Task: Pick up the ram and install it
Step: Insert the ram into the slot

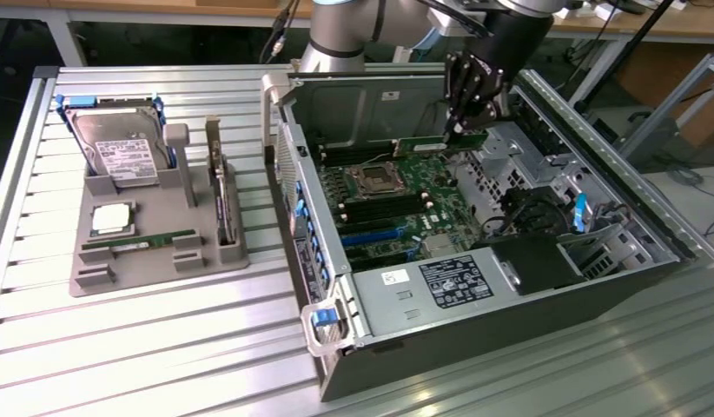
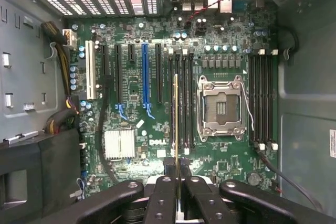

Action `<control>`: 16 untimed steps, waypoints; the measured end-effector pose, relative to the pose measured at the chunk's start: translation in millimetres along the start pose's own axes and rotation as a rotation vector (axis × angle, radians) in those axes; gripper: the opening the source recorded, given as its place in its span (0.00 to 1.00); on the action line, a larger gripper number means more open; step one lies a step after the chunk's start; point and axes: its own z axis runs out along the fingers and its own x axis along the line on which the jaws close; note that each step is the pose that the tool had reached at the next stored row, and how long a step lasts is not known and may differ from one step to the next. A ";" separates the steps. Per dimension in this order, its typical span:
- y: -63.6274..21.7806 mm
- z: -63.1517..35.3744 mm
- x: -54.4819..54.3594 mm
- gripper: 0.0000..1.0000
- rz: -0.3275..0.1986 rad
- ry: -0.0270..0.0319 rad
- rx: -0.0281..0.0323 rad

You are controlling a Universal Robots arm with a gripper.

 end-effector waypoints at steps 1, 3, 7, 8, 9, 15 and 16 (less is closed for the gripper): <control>0.0 0.2 0.0 0.13 0.000 0.0000 0.0000; 0.0 1.4 0.0 0.13 0.000 0.0000 0.0000; -0.1 3.0 0.1 0.13 0.000 0.0000 0.0000; -0.1 3.6 0.1 0.13 0.000 0.0000 0.0000; -0.2 4.6 0.1 0.13 0.000 0.0000 0.0000; -0.4 8.9 0.2 0.13 0.000 -0.0001 0.0000; -0.4 9.4 0.3 0.13 0.000 0.0000 0.0000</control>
